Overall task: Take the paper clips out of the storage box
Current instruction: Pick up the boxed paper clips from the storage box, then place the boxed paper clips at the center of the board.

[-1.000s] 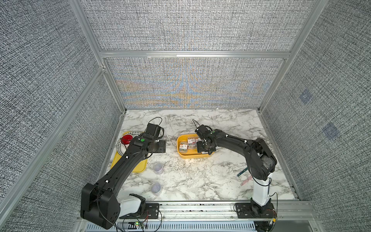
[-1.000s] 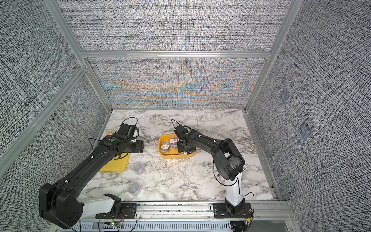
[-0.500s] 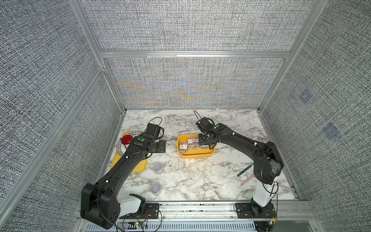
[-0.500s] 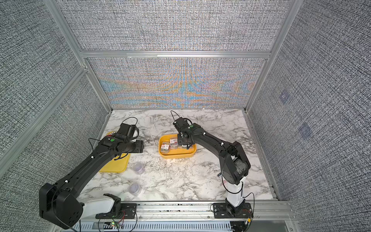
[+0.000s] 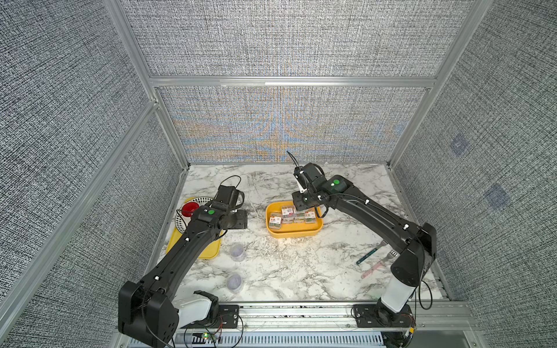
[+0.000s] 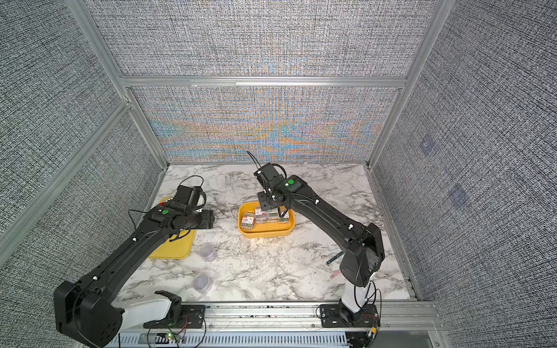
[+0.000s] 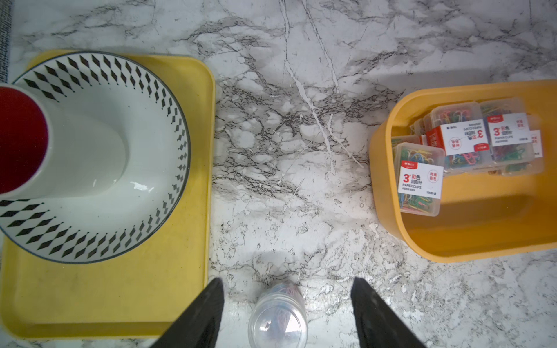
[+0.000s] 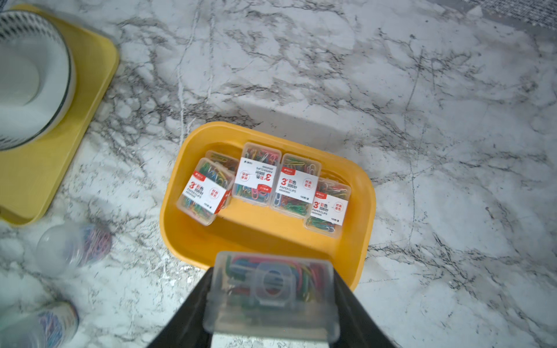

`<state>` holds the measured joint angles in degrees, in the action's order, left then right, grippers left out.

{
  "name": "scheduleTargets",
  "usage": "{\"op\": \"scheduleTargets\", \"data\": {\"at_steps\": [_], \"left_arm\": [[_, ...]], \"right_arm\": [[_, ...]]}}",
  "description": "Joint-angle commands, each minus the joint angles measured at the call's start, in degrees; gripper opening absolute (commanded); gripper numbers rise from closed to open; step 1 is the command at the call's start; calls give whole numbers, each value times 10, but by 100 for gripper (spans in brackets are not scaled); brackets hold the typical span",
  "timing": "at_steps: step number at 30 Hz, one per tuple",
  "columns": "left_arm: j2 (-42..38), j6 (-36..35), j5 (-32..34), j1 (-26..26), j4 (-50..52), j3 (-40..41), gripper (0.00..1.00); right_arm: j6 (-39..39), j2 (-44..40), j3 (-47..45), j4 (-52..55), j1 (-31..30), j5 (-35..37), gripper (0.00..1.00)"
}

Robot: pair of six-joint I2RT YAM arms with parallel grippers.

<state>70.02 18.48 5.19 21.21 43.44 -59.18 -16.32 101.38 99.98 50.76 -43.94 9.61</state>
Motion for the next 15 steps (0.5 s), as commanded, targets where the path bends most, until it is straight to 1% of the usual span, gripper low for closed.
{"op": "scheduleTargets", "data": {"at_steps": [1, 5, 8, 13, 15], "left_arm": [[-16, 6, 30, -2, -13, 5, 70], [-41, 14, 65, -6, -14, 10, 70], [-68, 23, 94, -11, -22, 19, 70], [-119, 40, 143, -19, -35, 37, 71], [-143, 45, 161, -22, -41, 47, 71]], "right_arm": [[75, 11, 13, 52, -28, -34, 45], [130, 39, 12, 84, -85, -42, 46], [152, 53, 14, 80, -123, -51, 45], [175, 78, 40, 64, -164, -80, 45], [187, 102, 53, 68, -179, -86, 46]]}}
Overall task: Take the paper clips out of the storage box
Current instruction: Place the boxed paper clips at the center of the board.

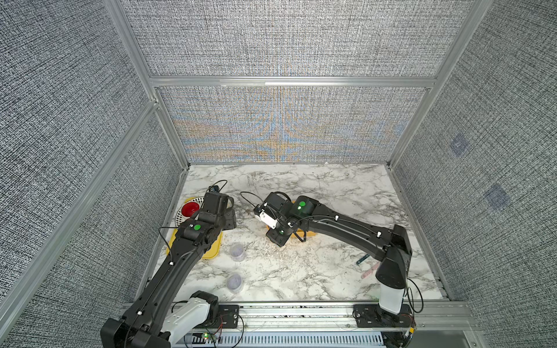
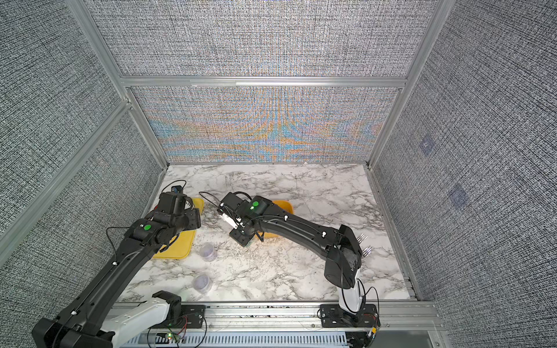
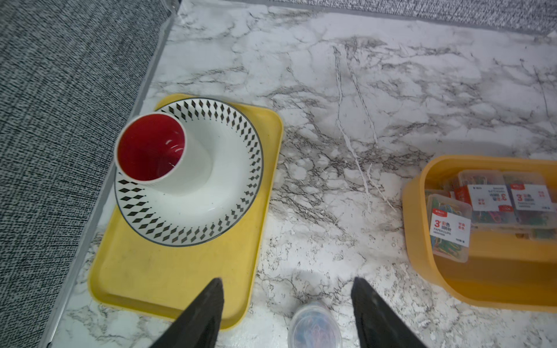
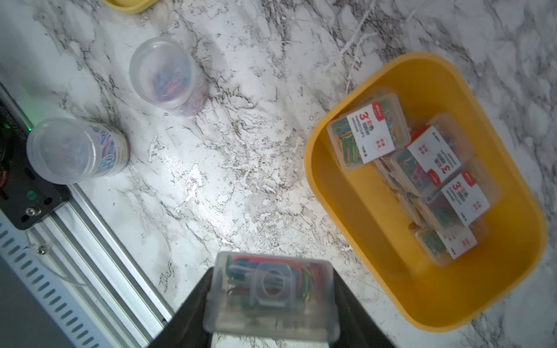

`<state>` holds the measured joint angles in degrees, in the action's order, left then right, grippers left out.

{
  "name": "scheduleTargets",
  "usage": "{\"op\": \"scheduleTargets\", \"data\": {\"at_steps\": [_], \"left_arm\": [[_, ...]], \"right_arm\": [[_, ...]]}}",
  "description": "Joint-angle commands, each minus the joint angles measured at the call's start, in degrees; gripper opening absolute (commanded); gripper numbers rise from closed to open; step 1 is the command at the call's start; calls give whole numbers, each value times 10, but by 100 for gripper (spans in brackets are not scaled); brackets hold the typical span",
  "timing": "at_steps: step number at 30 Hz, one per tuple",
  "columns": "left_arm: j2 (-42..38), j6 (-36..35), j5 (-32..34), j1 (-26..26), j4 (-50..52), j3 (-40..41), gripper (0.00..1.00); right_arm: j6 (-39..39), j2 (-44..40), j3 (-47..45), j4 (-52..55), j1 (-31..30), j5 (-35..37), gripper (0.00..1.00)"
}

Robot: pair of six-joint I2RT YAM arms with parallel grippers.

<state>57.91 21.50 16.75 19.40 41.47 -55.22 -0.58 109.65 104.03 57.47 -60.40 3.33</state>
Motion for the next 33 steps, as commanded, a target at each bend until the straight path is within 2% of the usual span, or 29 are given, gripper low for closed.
{"op": "scheduleTargets", "data": {"at_steps": [1, 6, 13, 22, 25, 33], "left_arm": [[-31, 17, 53, -6, -24, 10, 71], [-82, 31, 97, -12, -36, 27, 71], [-154, 42, 142, -20, -59, 55, 71], [-166, 42, 147, -23, -65, 62, 71], [-167, 41, 147, -24, -65, 61, 71], [-165, 39, 142, -25, -68, 63, 70]], "right_arm": [[35, 31, 19, 6, -20, -24, 46], [55, 100, 52, 49, -37, 11, 48], [73, 130, 60, 62, -41, 23, 48], [85, 166, 58, 55, -52, 29, 50], [88, 178, 57, 51, -56, 30, 53], [93, 181, 49, 23, -59, 34, 74]]}}
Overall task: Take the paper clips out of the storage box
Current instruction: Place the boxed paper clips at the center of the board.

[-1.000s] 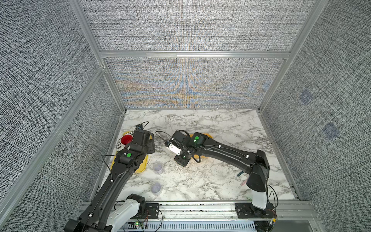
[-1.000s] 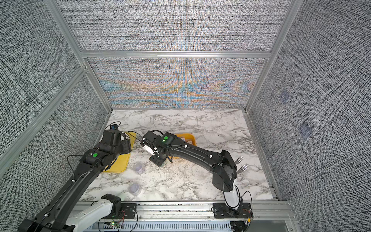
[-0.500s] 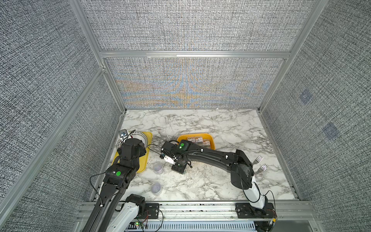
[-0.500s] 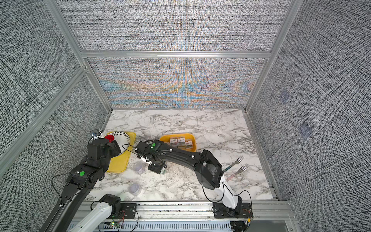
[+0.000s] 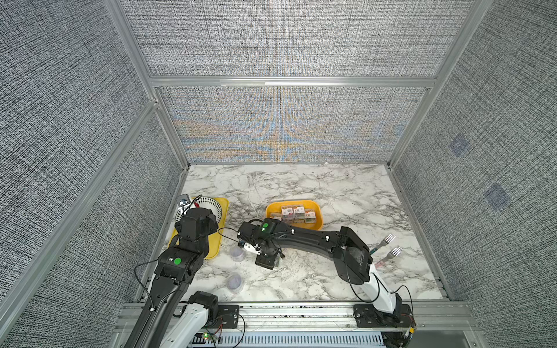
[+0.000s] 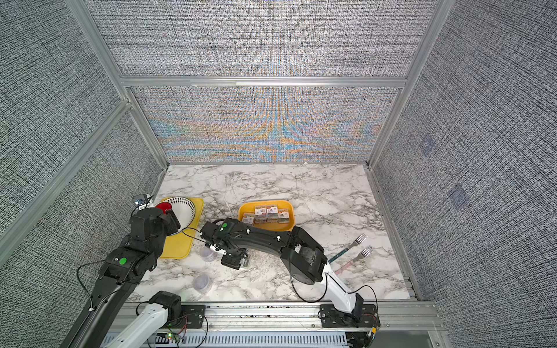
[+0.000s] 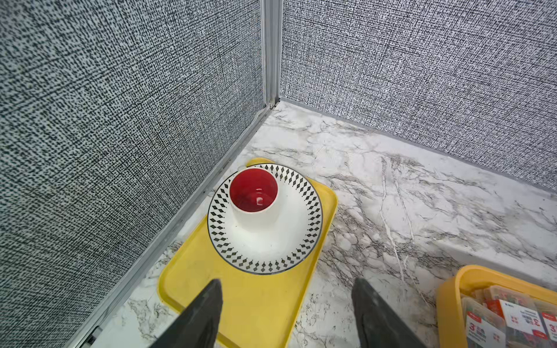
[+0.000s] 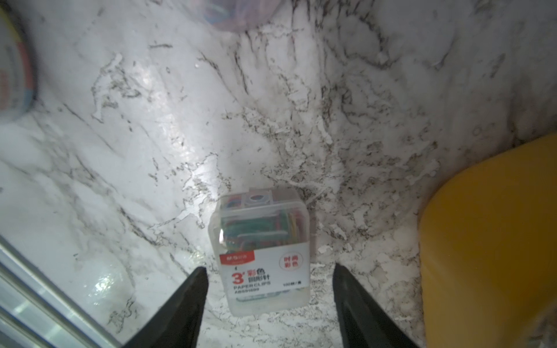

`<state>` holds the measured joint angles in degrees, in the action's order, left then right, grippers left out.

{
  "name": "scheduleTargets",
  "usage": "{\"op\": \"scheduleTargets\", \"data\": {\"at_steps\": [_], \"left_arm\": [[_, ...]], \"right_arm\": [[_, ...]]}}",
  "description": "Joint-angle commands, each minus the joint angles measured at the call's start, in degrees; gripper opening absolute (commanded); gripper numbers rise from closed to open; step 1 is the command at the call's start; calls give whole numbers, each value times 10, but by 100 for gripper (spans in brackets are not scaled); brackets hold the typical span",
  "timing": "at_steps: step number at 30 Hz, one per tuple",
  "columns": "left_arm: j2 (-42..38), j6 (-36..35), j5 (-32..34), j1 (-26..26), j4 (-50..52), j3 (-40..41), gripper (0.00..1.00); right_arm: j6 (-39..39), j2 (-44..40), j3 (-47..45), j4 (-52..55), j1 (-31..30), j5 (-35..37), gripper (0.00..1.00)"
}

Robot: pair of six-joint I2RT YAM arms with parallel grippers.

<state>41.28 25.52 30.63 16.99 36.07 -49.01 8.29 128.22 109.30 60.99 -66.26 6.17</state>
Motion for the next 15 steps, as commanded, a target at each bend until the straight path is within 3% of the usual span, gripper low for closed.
{"op": "scheduleTargets", "data": {"at_steps": [1, 6, 15], "left_arm": [[2, -2, 2, -1, -14, 0, 70], [2, -2, 1, -1, -15, 1, 70], [4, -5, -7, -2, -18, 1, 70]], "right_arm": [[5, -6, -6, -18, 0, 3, 75], [2, -36, -42, -55, 2, -28, 84], [13, -93, -114, -121, 19, -88, 86]]}}
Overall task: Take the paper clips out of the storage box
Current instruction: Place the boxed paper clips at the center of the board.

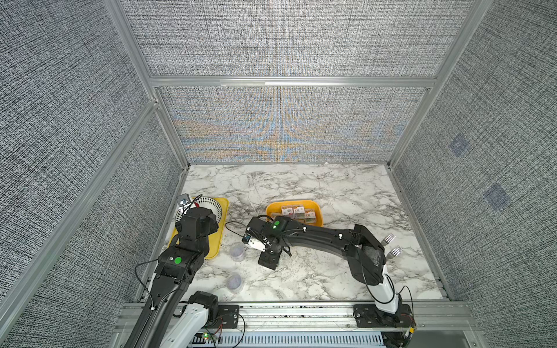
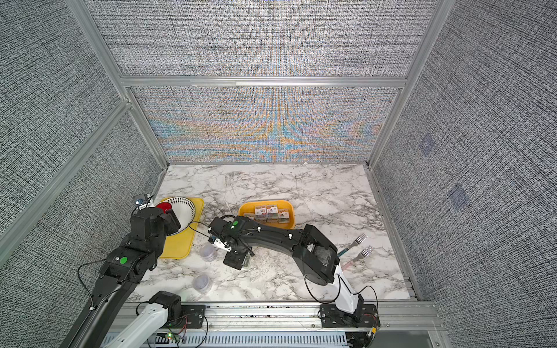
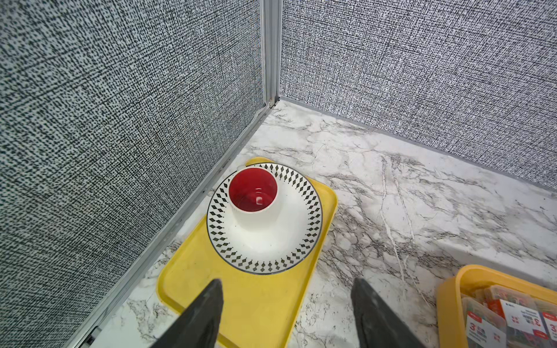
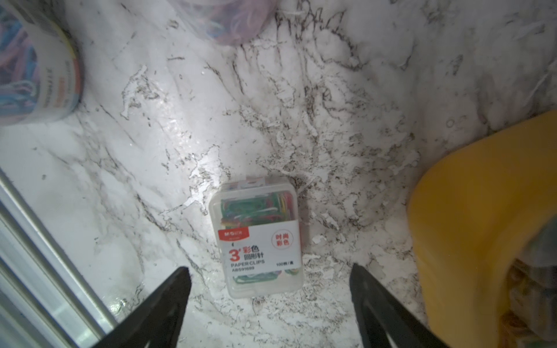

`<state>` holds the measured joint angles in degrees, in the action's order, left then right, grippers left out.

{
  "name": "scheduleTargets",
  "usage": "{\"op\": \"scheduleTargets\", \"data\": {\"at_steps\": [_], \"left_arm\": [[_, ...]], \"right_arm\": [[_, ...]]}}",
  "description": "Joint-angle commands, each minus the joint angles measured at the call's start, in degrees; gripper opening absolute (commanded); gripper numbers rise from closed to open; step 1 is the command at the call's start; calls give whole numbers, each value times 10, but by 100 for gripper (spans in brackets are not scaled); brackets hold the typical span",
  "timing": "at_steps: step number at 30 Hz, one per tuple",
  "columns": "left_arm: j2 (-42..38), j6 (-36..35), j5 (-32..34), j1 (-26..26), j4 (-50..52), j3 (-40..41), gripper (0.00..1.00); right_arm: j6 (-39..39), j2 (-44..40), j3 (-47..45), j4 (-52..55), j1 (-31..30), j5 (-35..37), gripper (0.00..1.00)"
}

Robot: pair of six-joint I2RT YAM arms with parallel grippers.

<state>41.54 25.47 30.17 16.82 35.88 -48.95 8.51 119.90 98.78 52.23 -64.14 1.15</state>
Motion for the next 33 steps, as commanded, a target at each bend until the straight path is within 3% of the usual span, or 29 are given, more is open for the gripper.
{"op": "scheduleTargets", "data": {"at_steps": [1, 18, 26, 33], "left_arm": [[1, -5, -3, 0, -17, 1, 70], [1, -7, -12, 0, -20, 2, 70], [-1, -6, -11, -1, -22, 2, 70], [-3, -7, -13, -2, -21, 2, 70]], "right_arm": [[15, -12, -13, -40, -2, -45, 86], [67, -14, -108, -123, 6, -57, 77], [90, -21, -126, -142, 16, -24, 54], [142, -36, -135, -148, 23, -27, 44]]}}
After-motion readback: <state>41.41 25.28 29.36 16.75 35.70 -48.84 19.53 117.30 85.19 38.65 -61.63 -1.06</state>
